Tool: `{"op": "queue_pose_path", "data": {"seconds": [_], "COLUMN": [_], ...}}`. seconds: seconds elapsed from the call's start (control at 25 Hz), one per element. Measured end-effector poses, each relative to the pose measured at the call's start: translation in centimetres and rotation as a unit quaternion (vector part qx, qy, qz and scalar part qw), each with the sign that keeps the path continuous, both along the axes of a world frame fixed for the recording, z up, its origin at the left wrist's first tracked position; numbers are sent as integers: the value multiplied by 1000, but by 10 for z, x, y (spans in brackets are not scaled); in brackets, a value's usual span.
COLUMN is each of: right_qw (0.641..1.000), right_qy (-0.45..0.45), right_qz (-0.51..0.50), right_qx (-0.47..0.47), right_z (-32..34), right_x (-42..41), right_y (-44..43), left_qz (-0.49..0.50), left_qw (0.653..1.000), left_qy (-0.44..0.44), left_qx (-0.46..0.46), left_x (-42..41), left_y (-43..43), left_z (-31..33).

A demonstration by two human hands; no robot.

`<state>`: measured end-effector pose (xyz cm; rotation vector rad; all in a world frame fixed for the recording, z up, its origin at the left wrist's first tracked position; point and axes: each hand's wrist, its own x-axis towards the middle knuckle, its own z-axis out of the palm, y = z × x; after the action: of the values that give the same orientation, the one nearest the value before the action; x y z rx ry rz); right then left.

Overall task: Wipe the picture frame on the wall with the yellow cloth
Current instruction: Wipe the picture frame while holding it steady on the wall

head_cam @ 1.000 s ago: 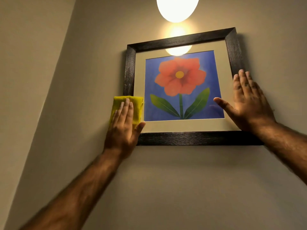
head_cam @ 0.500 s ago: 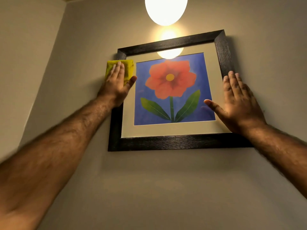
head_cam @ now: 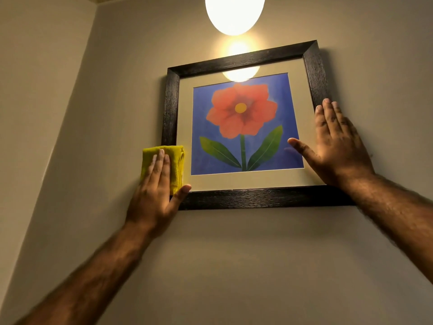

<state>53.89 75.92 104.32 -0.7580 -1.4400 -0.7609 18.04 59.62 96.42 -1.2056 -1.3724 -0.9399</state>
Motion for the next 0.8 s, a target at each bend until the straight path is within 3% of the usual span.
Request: {"op": "queue_pose_path", "data": {"seconds": [0.12, 0.32, 0.4, 0.52, 0.8], "right_qw": [1000, 1000, 1000, 1000, 1000], "right_qy": [1, 5, 6, 4, 0], "right_qz": [-4, -5, -5, -8, -6], "right_qx": [-1, 1, 1, 1, -6], "right_z": [0, -1, -1, -1, -1], "right_x": [0, -1, 0, 0, 0], "right_y": [0, 1, 0, -1, 0], "left_qz": [14, 3, 12, 13, 0], "left_qw": [1000, 998, 998, 999, 998], "left_qy": [-4, -65, -59, -37, 3], "left_qx": [-9, -19, -33, -29, -60], "left_x": [1, 16, 13, 3, -6], "left_y": [-3, -5, -6, -4, -14], "left_z": [43, 178, 192, 158, -13]}}
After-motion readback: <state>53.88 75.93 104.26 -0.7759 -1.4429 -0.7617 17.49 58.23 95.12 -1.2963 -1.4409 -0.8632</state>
